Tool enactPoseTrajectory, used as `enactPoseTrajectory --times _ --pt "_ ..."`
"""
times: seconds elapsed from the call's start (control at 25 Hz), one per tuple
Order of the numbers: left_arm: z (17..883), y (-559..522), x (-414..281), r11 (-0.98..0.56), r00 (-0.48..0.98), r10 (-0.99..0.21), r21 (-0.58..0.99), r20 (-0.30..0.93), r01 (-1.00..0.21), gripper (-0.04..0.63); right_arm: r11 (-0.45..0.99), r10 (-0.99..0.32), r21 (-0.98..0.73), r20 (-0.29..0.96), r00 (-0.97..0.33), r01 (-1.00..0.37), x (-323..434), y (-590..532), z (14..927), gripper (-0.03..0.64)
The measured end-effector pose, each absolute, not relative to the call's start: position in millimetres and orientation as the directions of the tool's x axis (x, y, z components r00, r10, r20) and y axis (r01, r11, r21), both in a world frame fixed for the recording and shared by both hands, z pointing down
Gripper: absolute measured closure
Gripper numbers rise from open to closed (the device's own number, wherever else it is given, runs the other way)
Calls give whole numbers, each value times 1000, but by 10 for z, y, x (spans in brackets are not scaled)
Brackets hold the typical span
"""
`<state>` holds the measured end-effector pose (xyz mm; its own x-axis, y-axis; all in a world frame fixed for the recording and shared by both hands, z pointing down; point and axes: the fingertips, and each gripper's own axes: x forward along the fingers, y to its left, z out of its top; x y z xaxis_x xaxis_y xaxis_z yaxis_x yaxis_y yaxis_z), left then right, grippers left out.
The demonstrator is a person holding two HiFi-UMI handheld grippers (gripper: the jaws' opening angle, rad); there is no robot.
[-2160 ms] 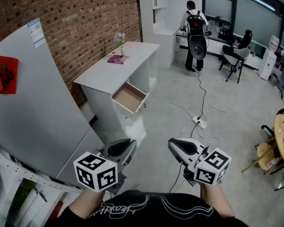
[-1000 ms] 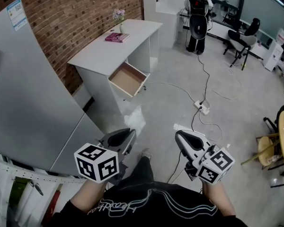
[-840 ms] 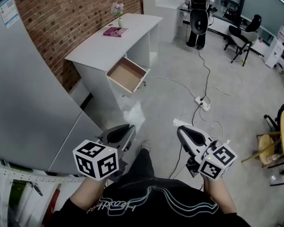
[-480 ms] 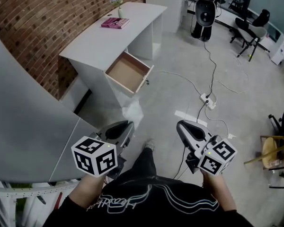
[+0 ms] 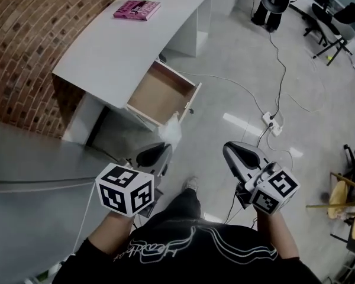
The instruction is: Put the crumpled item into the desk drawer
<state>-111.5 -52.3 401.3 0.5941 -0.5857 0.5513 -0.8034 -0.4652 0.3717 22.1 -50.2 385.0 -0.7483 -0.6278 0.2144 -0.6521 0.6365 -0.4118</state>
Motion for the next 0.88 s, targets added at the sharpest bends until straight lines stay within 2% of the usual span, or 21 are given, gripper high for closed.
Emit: enactPoseTrajectory --times 0.12,0.24,0.4,0.88 --pt "4292 -1056 -1189 -448 593 -560 390 579 -805 555 615 -631 -446 217 -745 -651 137 -1050 3975 569" --pt "4595 -1423 -1219 -438 596 -526 407 607 -801 555 601 -631 -417 277 -725 -682 169 -1385 4224 569" --pt "4972 -1755 -1228 -426 584 -483 407 653 -808 555 590 -603 -420 340 -722 -690 167 -1589 4570 569" --pt "5702 -2655 -1199 -397 532 -400 382 746 -835 555 505 -565 -514 410 -716 -693 294 -2326 4966 569"
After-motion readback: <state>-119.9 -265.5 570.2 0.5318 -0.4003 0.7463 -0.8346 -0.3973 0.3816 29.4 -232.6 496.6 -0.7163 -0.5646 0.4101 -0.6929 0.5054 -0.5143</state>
